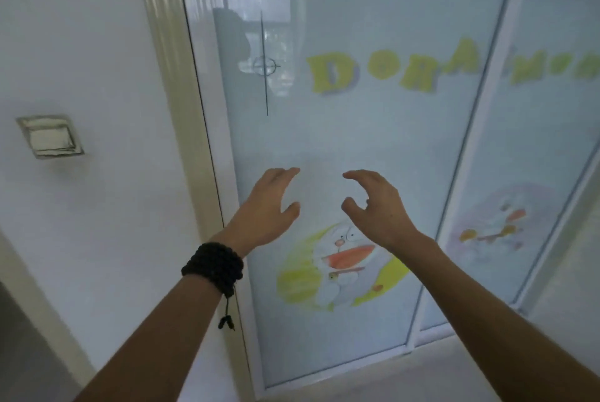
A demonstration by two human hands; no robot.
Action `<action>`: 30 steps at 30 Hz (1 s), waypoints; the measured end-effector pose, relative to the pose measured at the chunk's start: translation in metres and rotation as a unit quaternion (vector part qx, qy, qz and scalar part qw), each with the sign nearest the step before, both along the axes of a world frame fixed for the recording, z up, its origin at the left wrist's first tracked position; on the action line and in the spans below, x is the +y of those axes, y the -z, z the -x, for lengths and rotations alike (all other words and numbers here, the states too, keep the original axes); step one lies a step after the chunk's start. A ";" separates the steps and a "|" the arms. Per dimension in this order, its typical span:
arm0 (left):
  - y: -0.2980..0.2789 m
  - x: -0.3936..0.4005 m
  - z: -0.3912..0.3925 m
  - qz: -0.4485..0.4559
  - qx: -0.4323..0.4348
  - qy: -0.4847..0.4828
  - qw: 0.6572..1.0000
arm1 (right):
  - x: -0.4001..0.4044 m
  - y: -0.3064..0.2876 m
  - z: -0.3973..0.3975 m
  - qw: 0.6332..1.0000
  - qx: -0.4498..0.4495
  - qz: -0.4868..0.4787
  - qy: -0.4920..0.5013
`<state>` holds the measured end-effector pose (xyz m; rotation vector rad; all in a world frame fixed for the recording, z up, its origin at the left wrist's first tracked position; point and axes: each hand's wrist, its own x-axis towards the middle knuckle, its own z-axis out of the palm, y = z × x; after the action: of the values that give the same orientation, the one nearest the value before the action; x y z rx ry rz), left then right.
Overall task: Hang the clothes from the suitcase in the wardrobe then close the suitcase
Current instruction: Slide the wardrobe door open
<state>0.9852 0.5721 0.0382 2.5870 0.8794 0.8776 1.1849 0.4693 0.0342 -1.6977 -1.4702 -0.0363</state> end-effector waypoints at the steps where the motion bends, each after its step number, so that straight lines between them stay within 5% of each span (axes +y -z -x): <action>1: -0.001 0.011 -0.014 -0.010 0.006 -0.022 1.000 | 0.017 -0.004 -0.017 1.000 -0.022 0.015 -0.006; 11: -0.027 0.134 -0.074 -0.128 0.124 -0.228 0.957 | 0.162 -0.022 -0.106 0.984 -0.166 0.064 -0.010; 17: -0.008 0.178 -0.110 -0.163 0.137 -0.308 0.927 | 0.213 -0.010 -0.136 0.983 -0.146 0.098 0.046; 30: 0.006 0.191 -0.216 -0.181 0.112 -0.312 0.926 | 0.222 0.014 -0.241 0.983 -0.159 0.059 0.073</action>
<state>1.2007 0.7636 0.0319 2.7835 1.8310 0.9784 1.4255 0.6913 0.0205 -1.9632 -1.5993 -0.3178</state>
